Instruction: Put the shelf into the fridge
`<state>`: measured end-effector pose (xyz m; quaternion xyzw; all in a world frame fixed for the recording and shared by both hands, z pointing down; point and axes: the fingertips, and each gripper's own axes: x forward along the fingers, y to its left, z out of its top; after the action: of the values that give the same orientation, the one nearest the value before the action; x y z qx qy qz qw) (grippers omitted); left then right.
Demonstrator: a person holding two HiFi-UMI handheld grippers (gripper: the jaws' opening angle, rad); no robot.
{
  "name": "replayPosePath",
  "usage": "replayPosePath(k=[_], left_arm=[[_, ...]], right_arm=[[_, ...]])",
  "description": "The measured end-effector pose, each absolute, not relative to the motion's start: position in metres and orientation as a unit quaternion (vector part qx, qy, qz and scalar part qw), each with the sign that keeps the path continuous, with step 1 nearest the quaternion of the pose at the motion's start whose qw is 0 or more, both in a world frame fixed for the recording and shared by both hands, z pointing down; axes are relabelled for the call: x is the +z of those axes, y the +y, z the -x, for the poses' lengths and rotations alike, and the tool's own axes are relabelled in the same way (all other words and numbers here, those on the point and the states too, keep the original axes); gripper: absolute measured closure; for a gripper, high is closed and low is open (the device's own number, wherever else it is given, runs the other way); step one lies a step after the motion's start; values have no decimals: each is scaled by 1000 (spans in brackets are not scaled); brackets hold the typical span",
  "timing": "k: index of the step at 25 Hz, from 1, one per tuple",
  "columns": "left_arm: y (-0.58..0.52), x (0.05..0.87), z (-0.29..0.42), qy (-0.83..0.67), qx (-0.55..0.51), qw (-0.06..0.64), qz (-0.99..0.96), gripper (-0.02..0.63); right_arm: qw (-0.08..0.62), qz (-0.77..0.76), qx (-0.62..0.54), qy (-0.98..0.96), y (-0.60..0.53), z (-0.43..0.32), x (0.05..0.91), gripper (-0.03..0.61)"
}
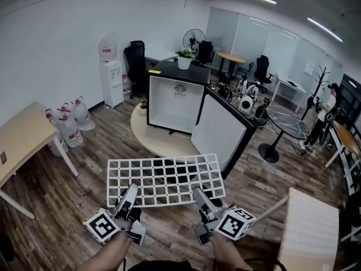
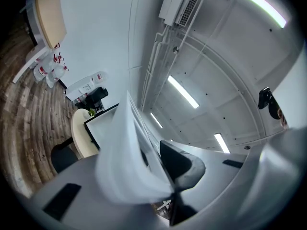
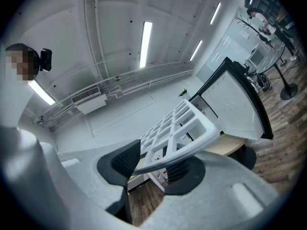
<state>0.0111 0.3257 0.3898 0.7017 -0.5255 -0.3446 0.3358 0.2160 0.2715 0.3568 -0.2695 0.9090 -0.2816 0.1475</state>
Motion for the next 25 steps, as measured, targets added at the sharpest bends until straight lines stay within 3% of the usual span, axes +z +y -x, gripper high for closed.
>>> replayPosePath(k=[15, 25], left_arm=[[317, 400, 44, -507, -329, 351, -715, 537], [257, 405, 94, -544, -316, 335, -702, 538]], right_arm=[[150, 297, -280, 900, 275, -163, 365, 439], [150, 268, -285, 908, 202, -114, 373, 439]])
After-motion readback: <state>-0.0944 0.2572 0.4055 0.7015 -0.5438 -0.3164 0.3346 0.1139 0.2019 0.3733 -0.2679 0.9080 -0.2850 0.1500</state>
